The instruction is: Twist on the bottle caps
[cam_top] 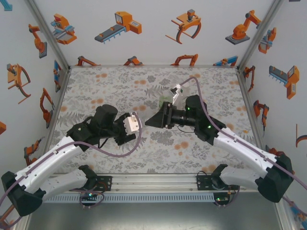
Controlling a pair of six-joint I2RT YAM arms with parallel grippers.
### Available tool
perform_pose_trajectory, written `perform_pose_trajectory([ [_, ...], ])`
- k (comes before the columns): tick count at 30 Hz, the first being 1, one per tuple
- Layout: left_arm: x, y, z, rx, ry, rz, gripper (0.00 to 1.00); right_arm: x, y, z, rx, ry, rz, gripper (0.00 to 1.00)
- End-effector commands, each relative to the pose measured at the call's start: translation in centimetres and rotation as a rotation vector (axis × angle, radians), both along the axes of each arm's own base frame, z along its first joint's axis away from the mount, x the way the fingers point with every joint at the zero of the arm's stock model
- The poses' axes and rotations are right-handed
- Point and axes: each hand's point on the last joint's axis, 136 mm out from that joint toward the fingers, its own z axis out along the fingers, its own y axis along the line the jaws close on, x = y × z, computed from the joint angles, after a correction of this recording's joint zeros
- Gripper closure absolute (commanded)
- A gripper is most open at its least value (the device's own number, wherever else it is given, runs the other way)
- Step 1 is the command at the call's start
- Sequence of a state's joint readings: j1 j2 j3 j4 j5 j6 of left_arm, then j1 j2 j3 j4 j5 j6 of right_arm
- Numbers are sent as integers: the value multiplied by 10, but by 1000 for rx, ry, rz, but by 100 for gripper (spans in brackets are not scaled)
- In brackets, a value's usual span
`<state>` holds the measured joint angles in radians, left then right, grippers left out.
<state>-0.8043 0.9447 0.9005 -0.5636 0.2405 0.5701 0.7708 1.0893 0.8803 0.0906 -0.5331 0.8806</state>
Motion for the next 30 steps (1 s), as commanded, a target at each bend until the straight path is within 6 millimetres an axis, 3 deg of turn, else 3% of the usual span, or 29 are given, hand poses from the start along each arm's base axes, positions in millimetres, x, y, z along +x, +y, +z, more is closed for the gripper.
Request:
perform_pose_trajectory([
  [1,-19,-12,14,-78,20,-119,100,-19,-15,44,-8,-408,56,44],
  [5,-42,-20,14,-99,104,-241,100,-51,-29,51,-29,-813,162,39],
  [10,-58,-25,8,-94,190,-326,100,-77,-33,46,-119,-1080,357,39],
  [14,-59,-25,5,-78,208,-331,100,-90,-31,41,-145,-1153,497,40],
  [19,-58,-25,2,-67,215,-328,100,-95,-27,39,-112,-1241,548,43],
  [30,-58,-25,-1,-54,235,-327,100,-99,-13,19,-59,-1189,635,46],
])
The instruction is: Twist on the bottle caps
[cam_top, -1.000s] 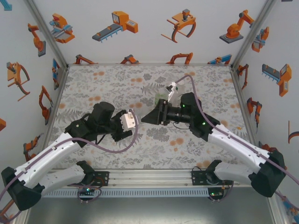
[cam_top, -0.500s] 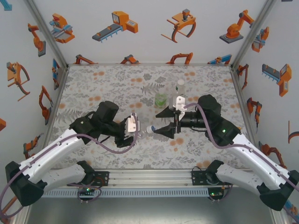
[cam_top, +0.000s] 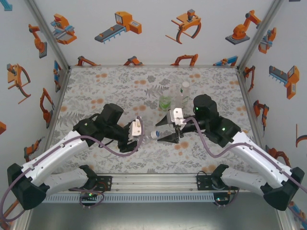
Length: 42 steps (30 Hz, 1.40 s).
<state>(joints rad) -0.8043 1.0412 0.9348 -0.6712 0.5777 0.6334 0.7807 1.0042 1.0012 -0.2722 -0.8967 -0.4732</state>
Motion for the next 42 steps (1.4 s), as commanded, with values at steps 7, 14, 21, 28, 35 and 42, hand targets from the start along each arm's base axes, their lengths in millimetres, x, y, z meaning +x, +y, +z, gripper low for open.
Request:
perform_pose_trajectory([
  [7,-6,-3,12,-28,-2,-42,100,-8,9,-18,-22,14,70,54],
  [14,-7,-3,14,-33,-1,-46,100,-4,10,-22,-31,4,39,58],
  [21,-7,-3,15,-37,-8,-46,100,4,11,-23,-43,13,-12,67],
  [28,9,1,11,1,-62,33,100,48,20,-21,4,281,-295,92],
  [35,19,5,14,-6,-117,86,100,95,23,-32,94,881,-624,100],
  [42,23,6,14,-1,-132,105,100,108,30,-59,178,1455,-709,100],
])
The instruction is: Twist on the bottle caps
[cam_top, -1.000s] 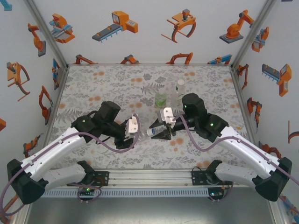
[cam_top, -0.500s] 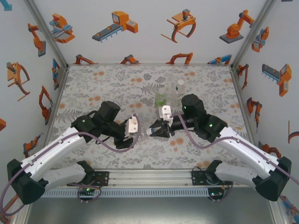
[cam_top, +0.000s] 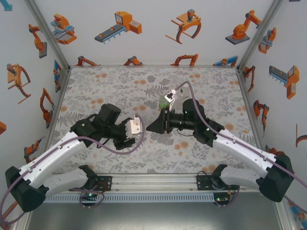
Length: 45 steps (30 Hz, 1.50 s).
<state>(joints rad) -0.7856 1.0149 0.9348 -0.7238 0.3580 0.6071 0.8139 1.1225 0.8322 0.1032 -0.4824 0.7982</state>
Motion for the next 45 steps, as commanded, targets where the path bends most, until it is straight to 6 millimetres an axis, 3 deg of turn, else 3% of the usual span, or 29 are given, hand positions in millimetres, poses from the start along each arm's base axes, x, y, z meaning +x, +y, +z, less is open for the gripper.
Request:
perform_pose_trajectory([
  [1,-5,-20,29,-128,-58,-80,100,22,5,-5,171,353,-172,100],
  [6,-5,-20,28,-125,-56,-74,100,17,7,-3,174,388,-148,97],
  [12,-1,-18,26,-113,-67,-56,100,11,-2,8,76,225,-117,63],
  [16,0,-17,27,-108,-71,-51,100,5,-14,20,-5,40,-94,54],
  [22,-6,-20,29,-129,-53,-82,100,-17,-29,38,-117,-327,39,52],
  [28,-18,-24,31,-161,-17,-136,100,-54,-38,61,-141,-732,256,51],
  [32,-25,-26,34,-179,5,-171,100,-72,-43,63,-175,-948,388,49],
  [36,-28,-26,34,-184,16,-182,100,-79,-43,63,-214,-1078,491,49],
  [45,-31,-27,36,-193,27,-198,100,-88,-32,62,-200,-1163,629,46],
])
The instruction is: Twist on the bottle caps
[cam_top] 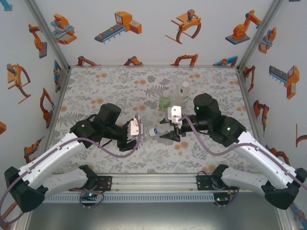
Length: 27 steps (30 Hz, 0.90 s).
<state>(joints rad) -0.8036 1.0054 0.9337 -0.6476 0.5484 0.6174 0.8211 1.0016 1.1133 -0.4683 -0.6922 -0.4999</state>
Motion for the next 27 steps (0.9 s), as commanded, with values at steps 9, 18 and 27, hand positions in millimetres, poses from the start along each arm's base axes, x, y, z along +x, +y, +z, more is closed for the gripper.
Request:
perform_pose_trajectory([
  [9,-7,-2,10,-30,-6,-45,100,-17,13,1,14,-69,144,47],
  [18,-8,-2,11,-31,-4,-46,100,-18,24,7,55,-84,149,54],
  [27,-9,-2,14,-41,-6,-52,100,-16,27,-1,36,-64,136,57],
])
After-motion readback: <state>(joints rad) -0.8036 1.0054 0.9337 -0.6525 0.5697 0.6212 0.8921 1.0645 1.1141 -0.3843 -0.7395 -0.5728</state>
